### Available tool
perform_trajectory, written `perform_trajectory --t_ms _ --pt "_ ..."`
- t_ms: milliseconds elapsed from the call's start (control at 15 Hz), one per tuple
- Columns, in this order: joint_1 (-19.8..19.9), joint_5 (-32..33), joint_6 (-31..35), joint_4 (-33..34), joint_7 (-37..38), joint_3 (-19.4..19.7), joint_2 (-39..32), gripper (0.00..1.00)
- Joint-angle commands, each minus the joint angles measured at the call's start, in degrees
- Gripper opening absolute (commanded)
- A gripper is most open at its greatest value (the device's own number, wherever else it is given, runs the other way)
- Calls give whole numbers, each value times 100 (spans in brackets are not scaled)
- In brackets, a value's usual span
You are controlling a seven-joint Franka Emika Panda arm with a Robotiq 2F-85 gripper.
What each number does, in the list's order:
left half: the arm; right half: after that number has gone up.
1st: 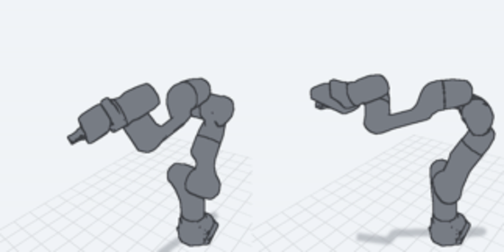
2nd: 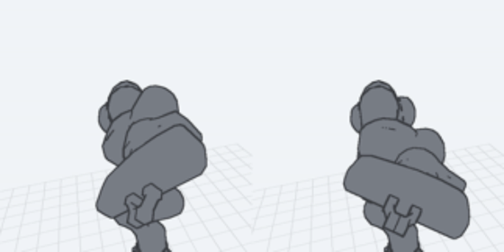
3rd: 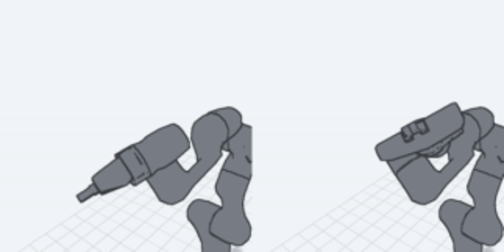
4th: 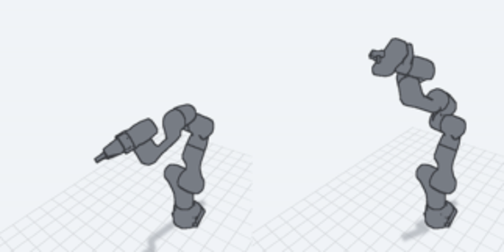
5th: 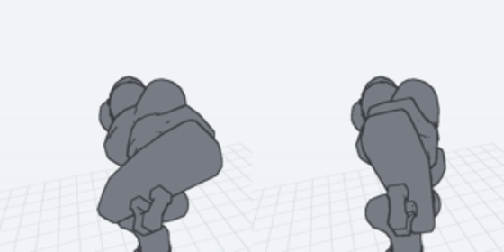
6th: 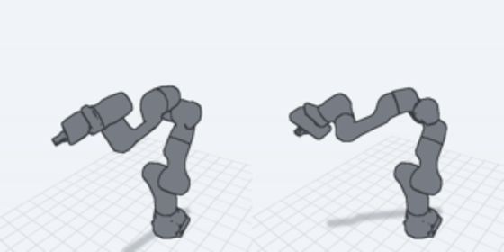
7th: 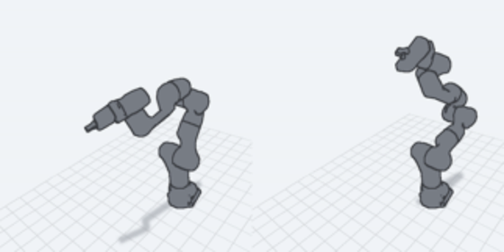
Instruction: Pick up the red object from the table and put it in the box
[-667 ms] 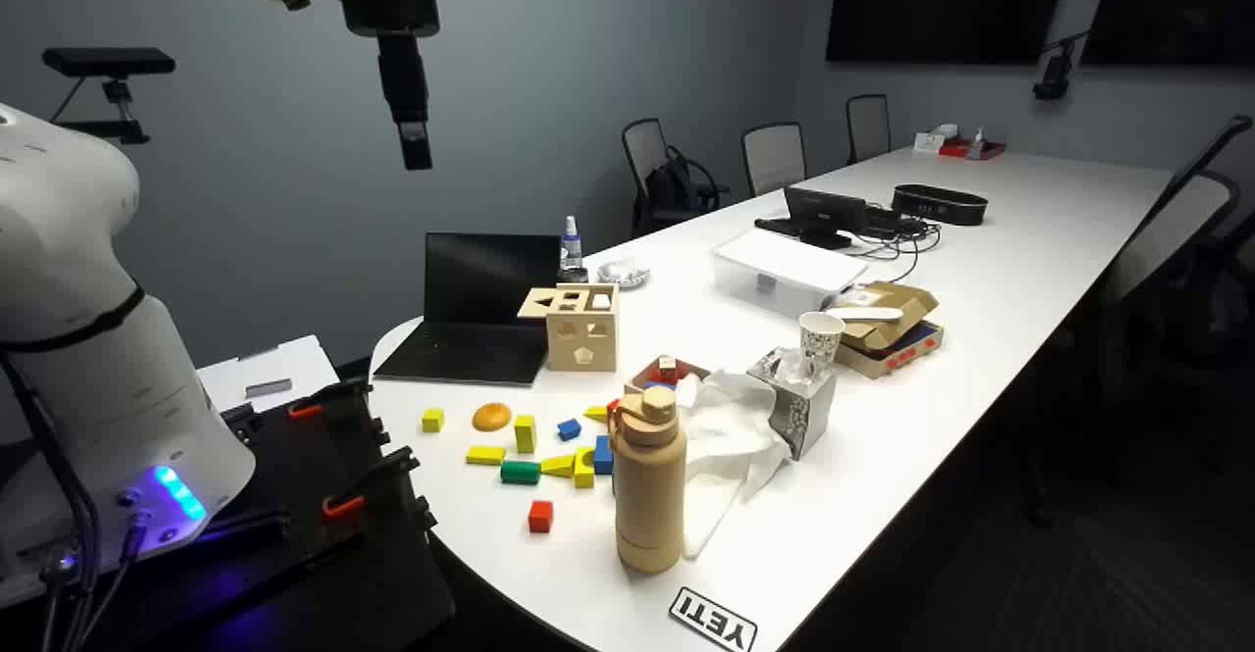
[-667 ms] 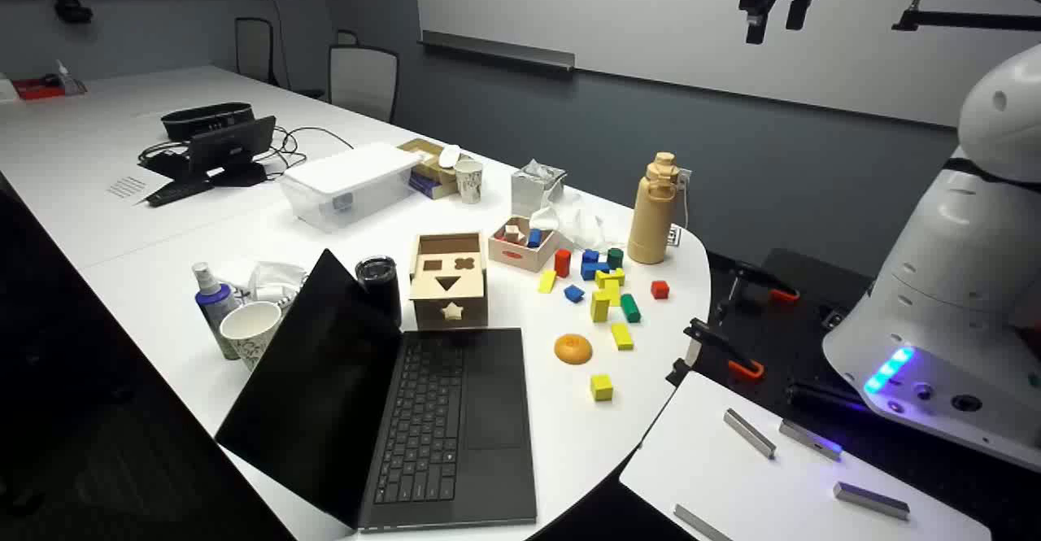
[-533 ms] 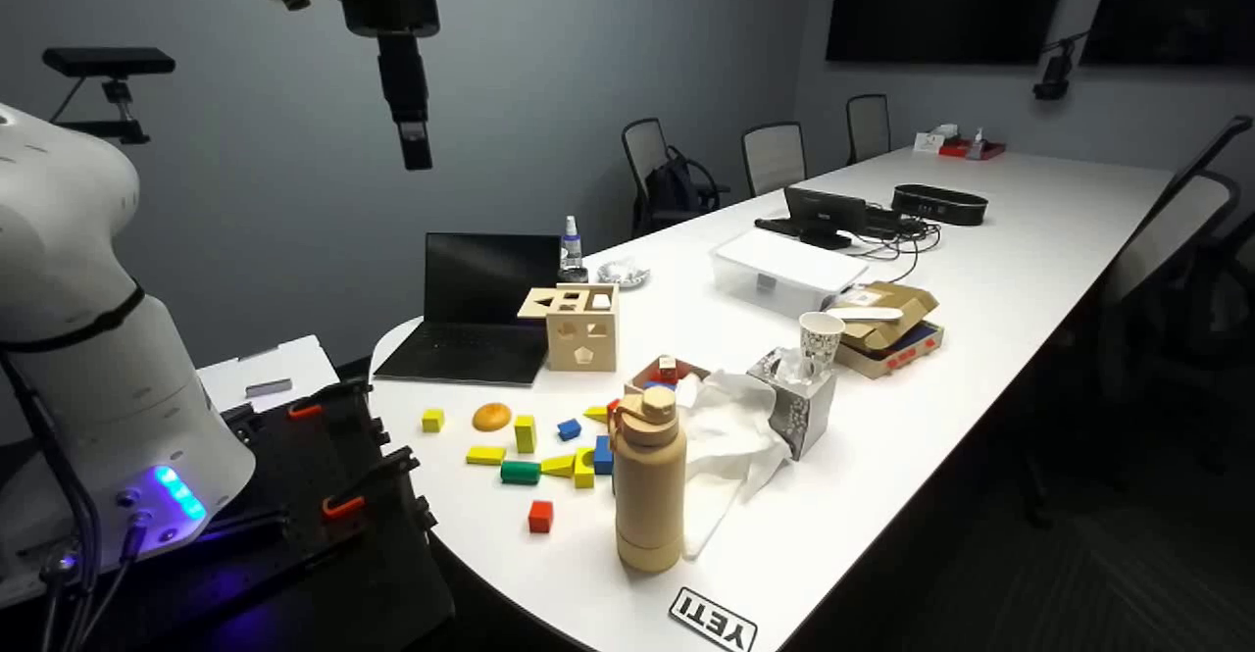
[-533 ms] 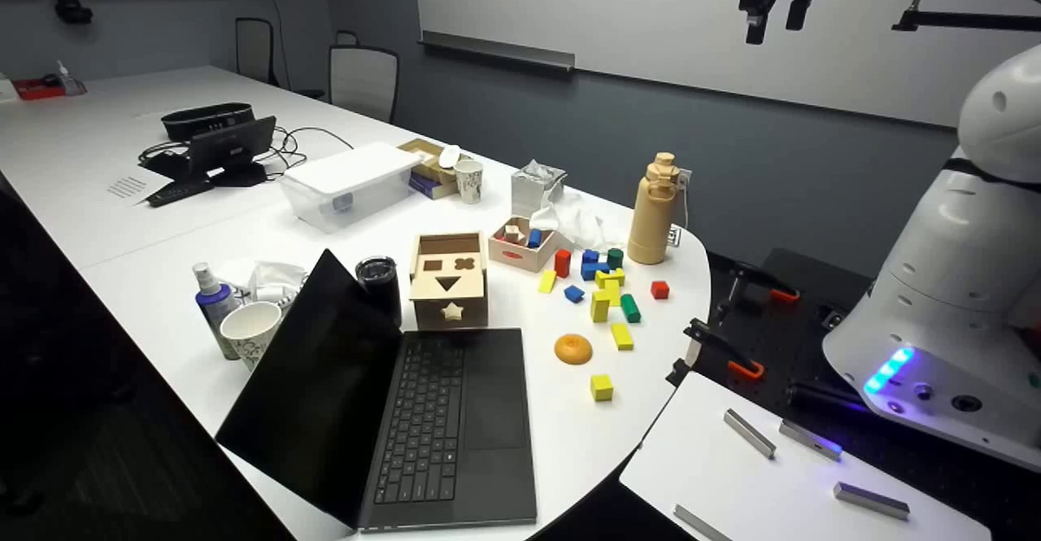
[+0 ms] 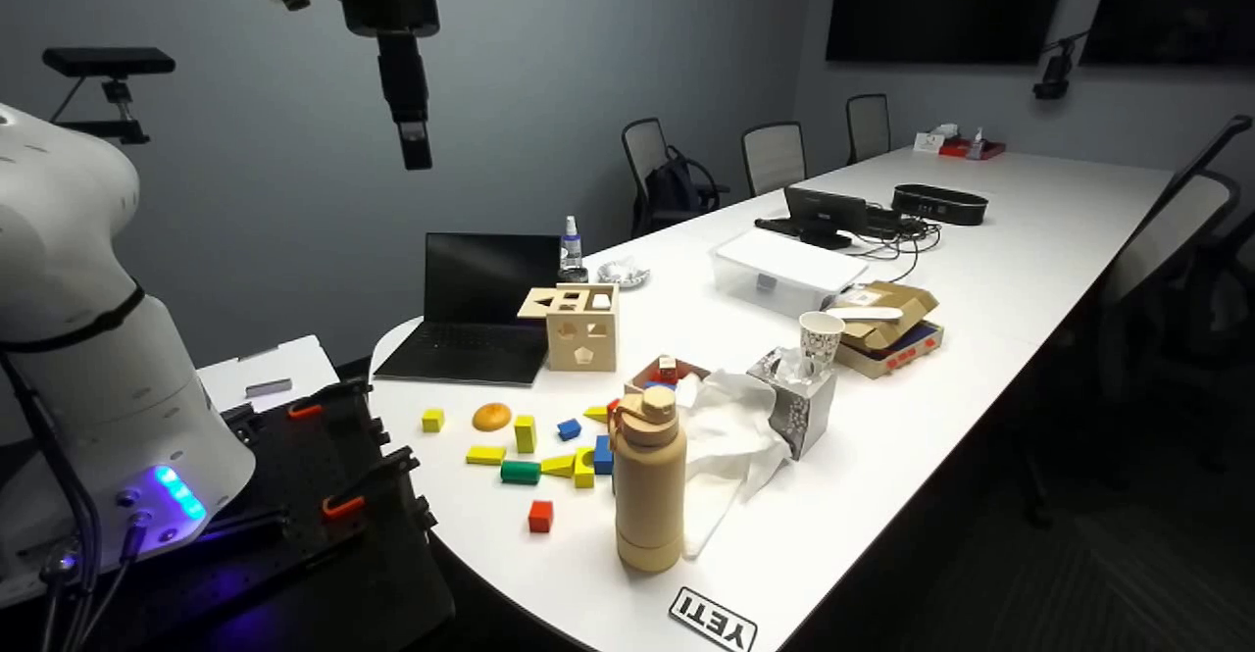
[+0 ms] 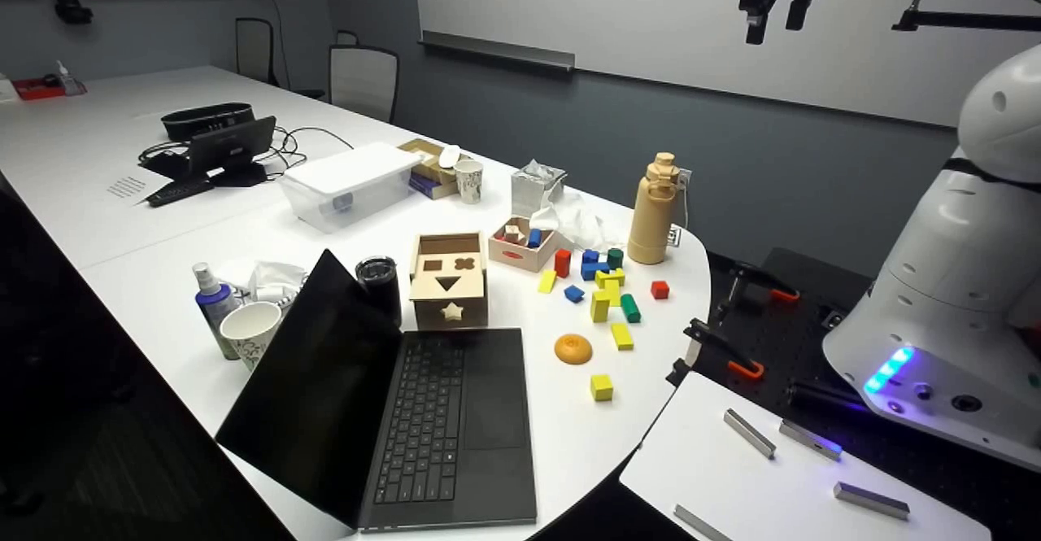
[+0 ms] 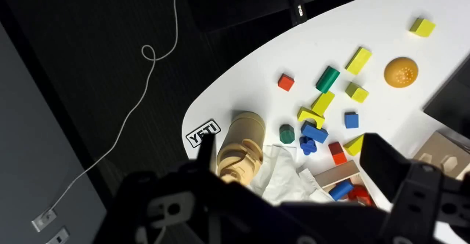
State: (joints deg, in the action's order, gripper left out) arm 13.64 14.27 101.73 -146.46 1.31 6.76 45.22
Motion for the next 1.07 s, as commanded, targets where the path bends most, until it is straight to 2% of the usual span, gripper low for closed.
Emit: perform_trajectory --t_ms 0,267,467,733,1000 --pt "-66 32 -24 14 36 47 2 100" --pt "-406 -27 481 -67 -108 -35 -518 100" --pt "-894 -247 1270 -346 -237 -131 -989 100" --pt "-1348 -474 2901 -742 -276 -315 -1976 100" --pt "-1257 -360 4648 -855 -102 -447 -3325 100"
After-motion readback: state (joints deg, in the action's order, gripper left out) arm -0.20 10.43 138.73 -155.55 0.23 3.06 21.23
